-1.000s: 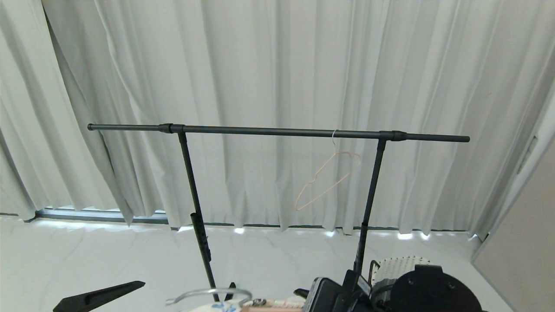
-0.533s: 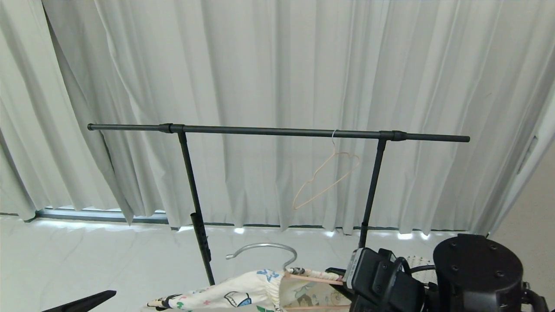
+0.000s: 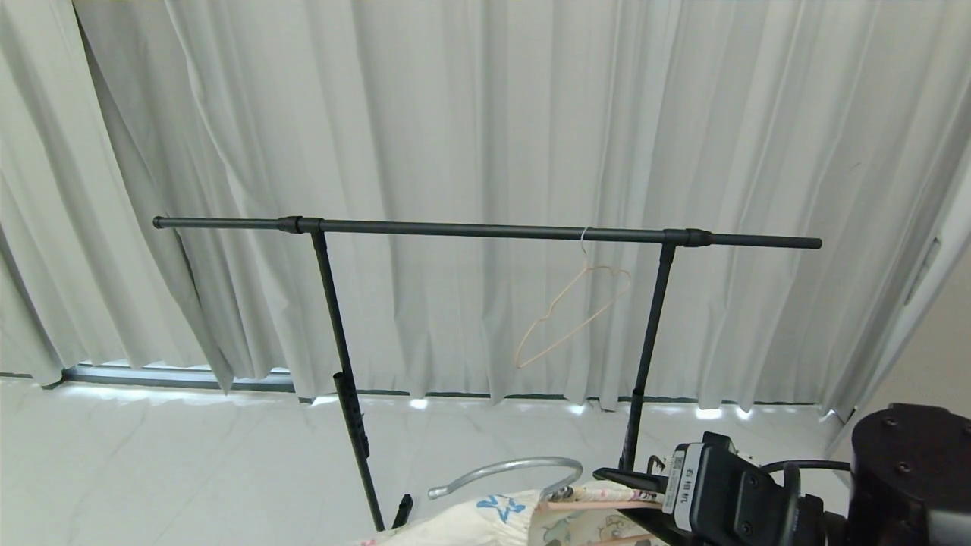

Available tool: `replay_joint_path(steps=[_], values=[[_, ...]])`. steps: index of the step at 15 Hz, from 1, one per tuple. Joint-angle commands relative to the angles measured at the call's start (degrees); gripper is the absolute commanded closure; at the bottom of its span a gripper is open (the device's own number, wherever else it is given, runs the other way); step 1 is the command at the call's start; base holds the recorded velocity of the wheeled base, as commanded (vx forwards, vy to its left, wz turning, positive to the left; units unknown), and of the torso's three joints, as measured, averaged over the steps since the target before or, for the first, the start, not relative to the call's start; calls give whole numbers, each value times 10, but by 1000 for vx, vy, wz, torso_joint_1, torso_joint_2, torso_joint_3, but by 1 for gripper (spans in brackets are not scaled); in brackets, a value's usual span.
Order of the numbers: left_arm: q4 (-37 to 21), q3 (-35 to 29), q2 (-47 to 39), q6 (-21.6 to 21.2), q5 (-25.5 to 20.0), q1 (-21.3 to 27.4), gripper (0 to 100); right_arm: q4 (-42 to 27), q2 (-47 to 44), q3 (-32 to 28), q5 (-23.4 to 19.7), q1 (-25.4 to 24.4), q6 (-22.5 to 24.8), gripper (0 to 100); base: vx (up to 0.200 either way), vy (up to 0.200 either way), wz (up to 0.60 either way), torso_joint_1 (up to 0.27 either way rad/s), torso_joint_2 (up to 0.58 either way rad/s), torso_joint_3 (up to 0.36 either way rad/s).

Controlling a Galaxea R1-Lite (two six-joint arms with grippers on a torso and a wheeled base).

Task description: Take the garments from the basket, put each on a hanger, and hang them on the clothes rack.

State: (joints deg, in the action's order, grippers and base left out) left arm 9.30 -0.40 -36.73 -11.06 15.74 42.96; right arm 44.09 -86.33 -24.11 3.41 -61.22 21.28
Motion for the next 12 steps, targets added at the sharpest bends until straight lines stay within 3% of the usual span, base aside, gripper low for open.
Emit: replay_joint_path(steps=[1, 5, 6, 10, 12], values=[[0, -7, -10, 14, -1, 0, 0, 0, 7, -1, -1, -4, 2, 100, 0, 0, 0, 0, 0, 0], [1, -19, -9, 12, -54, 1, 0, 0, 7, -5, -1, -12, 3, 100, 0, 0, 0, 0, 0, 0], [1, -19, -12, 12, -54, 1, 100, 0, 11, -5, -1, -12, 3, 100, 0, 0, 0, 0, 0, 0], [0, -16, -16, 15, -50, -13, 100, 0, 22, 7, 0, -7, 2, 100, 0, 0, 0, 0, 0, 0], [0, -9, -12, 32, -51, -69, 100, 0, 27, 11, 0, 5, -1, 100, 0, 0, 0, 0, 0, 0]])
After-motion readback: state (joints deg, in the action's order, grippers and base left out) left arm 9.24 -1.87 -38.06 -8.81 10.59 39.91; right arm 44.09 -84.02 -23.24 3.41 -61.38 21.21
